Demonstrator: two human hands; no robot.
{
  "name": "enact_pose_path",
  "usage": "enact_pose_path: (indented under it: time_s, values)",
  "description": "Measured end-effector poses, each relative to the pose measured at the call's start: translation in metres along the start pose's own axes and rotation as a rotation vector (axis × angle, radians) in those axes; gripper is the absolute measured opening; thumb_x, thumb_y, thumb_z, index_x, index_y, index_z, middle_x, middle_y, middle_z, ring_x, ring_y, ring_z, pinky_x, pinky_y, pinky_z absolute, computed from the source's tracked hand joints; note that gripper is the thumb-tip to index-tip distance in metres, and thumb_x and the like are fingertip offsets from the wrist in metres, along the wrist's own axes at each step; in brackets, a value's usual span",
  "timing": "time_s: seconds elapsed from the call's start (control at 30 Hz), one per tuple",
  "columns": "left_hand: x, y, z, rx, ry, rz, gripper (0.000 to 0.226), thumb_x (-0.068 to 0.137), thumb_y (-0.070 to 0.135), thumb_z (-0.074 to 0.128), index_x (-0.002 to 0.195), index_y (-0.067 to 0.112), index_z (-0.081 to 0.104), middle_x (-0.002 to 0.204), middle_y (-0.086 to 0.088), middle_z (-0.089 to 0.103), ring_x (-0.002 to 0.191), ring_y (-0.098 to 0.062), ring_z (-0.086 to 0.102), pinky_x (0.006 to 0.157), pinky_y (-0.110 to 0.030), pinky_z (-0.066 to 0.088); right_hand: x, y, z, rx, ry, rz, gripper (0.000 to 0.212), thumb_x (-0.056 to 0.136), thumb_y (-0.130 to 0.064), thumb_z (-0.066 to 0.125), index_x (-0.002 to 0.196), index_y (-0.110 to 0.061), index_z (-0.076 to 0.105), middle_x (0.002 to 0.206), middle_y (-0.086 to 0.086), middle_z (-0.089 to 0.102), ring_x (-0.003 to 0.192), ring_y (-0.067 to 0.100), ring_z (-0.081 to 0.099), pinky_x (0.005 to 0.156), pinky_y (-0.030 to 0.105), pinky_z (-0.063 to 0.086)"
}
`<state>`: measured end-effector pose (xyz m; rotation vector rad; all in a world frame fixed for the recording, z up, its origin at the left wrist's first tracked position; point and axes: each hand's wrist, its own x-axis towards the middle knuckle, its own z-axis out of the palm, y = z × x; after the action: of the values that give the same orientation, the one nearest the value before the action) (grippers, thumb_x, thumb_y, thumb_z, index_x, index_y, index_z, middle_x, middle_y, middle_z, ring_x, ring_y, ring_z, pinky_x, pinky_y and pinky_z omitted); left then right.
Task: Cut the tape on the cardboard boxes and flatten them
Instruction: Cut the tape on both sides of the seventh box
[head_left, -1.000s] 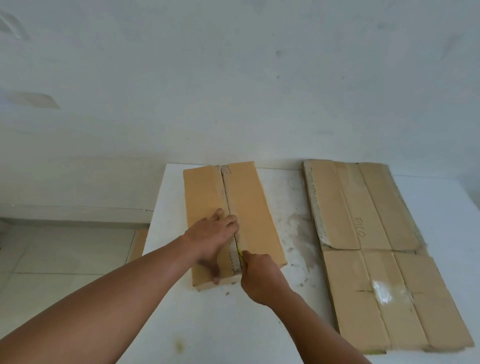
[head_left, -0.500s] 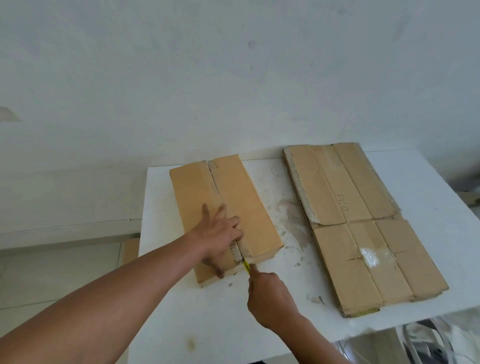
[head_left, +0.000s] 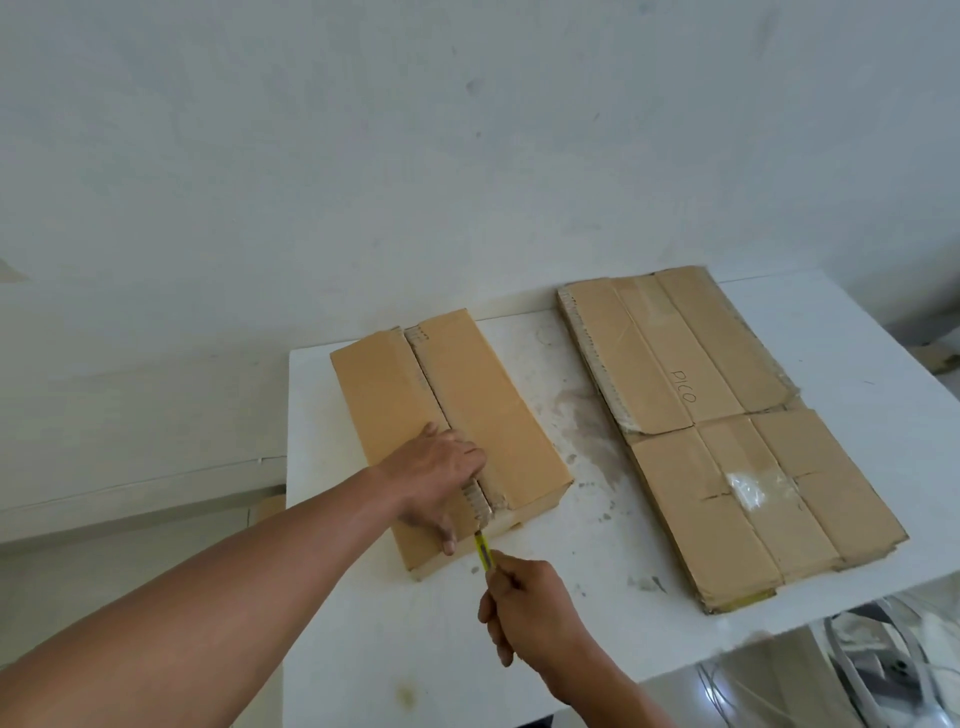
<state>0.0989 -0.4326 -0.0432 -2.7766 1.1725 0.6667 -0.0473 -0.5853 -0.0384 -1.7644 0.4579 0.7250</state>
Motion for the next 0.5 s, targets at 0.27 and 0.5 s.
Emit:
enact_pose_path:
  time_s: [0.27,0.5]
  values:
    - [0.000,0.006,-0.019,-0.048,-0.004,-0.077,0.061,0.070,0.082,0.063,0.081,0.025,0.044,0.088,0.007,0.055,0.088,-0.015,0.051,0.100,-0.042,0.034,0.008,0.008,-0.008,-0.801,0.237,-0.164,0.063,0.096,-0.005,0.041,0.155,-0.021,0.025,0.096,0.000,0.049,0.072,0.019,0.049,0.055,0.023,0.037]
    - [0.029,0.029,-0.051,0.169,-0.018,-0.175,0.026,0.091,0.025,0.068,0.114,0.016,0.062,0.120,-0.008,0.058,0.107,-0.028,0.056,0.097,-0.042,0.038,0.004,-0.003,-0.012,-1.083,0.263,-0.192,0.066,0.097,-0.002,0.038,0.157,-0.021,0.018,0.116,0.006,0.051,0.091,0.025,0.048,0.065,0.033,0.037]
